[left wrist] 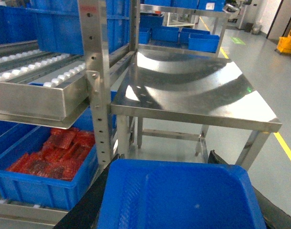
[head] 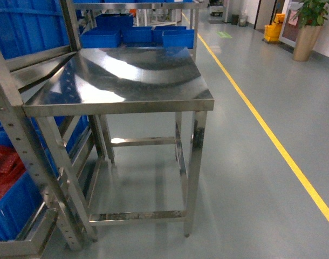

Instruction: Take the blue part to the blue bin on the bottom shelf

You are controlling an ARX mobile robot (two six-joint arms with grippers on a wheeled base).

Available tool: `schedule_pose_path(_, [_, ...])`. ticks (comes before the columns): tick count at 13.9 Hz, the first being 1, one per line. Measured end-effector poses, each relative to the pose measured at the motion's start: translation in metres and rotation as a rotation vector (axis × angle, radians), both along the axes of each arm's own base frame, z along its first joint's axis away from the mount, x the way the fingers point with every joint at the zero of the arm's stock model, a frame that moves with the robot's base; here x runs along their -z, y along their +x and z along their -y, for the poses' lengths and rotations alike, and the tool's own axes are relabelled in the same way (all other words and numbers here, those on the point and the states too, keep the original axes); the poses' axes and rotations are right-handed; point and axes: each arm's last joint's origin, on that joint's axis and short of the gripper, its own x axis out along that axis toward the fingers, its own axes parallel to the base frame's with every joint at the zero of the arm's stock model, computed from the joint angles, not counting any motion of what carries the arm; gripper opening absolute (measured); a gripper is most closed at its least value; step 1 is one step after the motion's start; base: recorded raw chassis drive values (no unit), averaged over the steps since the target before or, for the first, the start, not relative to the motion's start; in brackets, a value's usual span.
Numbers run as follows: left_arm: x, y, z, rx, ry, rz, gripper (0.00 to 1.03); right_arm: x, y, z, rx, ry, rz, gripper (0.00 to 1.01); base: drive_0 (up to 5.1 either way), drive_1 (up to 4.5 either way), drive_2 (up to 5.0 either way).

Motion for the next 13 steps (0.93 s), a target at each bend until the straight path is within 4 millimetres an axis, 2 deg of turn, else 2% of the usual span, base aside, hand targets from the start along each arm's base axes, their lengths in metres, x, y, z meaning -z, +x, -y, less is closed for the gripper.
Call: schedule_pose_path(13, [-0.0004,-0.0001,-0.0001,-0.003,-0.002,0.004,0.43,-0.0003,0.0,0.0,0.0,0.0,0.003,0.98,-5.0,2.47,2.5])
